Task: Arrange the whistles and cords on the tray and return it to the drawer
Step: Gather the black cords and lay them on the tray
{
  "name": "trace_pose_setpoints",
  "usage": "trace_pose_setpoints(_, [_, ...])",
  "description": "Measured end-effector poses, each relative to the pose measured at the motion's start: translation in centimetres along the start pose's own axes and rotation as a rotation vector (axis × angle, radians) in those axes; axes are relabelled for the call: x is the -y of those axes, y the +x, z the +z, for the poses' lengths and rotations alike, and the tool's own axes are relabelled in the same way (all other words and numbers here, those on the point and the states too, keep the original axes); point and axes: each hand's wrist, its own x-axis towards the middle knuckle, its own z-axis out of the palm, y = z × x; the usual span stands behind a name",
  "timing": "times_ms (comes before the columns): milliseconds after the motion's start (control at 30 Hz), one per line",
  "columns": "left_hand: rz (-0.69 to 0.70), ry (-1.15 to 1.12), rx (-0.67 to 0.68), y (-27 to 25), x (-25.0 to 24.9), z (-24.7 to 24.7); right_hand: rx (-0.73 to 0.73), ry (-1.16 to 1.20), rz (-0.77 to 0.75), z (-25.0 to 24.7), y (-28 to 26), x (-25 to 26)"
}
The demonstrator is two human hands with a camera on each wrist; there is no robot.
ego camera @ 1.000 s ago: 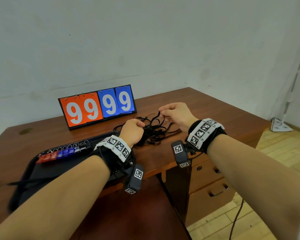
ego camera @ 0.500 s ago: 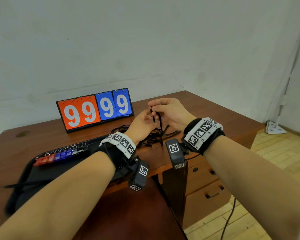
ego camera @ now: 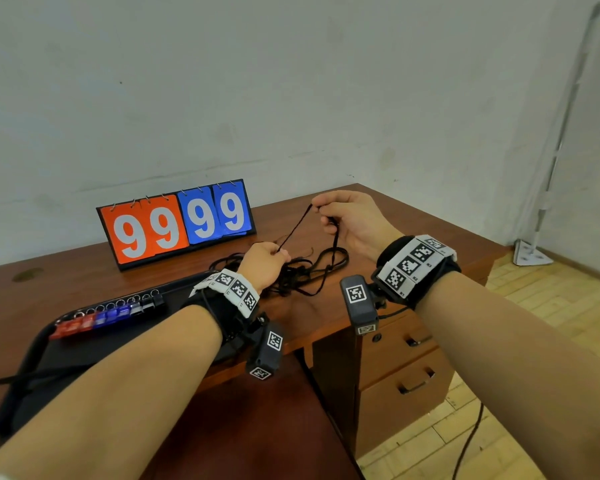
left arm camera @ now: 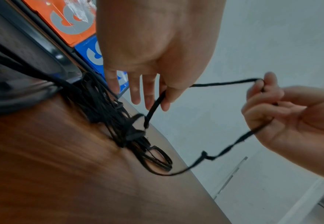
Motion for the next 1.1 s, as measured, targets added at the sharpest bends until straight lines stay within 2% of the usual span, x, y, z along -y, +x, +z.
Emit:
trace_pose_setpoints(200, [-0.036, 0.124, -0.024, -0.5, 1.7, -1.7, -0.169, -0.061, 0.012, -2.0, 0.1, -0.9])
trace_pose_setpoints(300, [-0.023, 0.073, -0.016, -1.1, 1.5, -2.2, -0.184, -0.317, 0.054, -2.7, -0.1, -1.7])
trace_pose_setpoints(400, [0.022, 0.046, 0.017, -1.8, 0.4, -2.5, 0.02, -0.795, 0.088, -2.8, -0.8, -2.5])
trace_pose_setpoints(467, [0.053, 0.044, 0.062, -2.3, -0.6, -2.7, 0.164, -0.917, 0.07, -2.1, -1.3, -3.0])
trace_pose_setpoints(567, [0.094, 0.085, 0.124, -3.1, -1.9, -2.8, 0.304, -0.923, 0.005, -0.2, -2.0, -3.0])
trace_pose_setpoints(700, [0.133, 0.107, 0.151, -4.1, -2.9, -2.8, 0.448, -0.834, 0.016, 2.3, -2.4, -2.6])
trace_pose_setpoints(867, [0.104, 0.049, 0.091, -4.6, -2.6, -3.6, 0.382, -0.869, 0.025, 3.1, -2.8, -2.6])
trace_pose_setpoints(1000, [0.121, 0.046, 0.098, -5.4, -2.5, -4.1, 0.337, -0.688, 0.154, 3.6, -3.6, -2.3])
trace_pose_setpoints(1100, [0.155, 0.113, 0.101, -5.8, -2.5, -4.6, 0.318, -0.668, 0.185, 4.2, -4.2, -2.1])
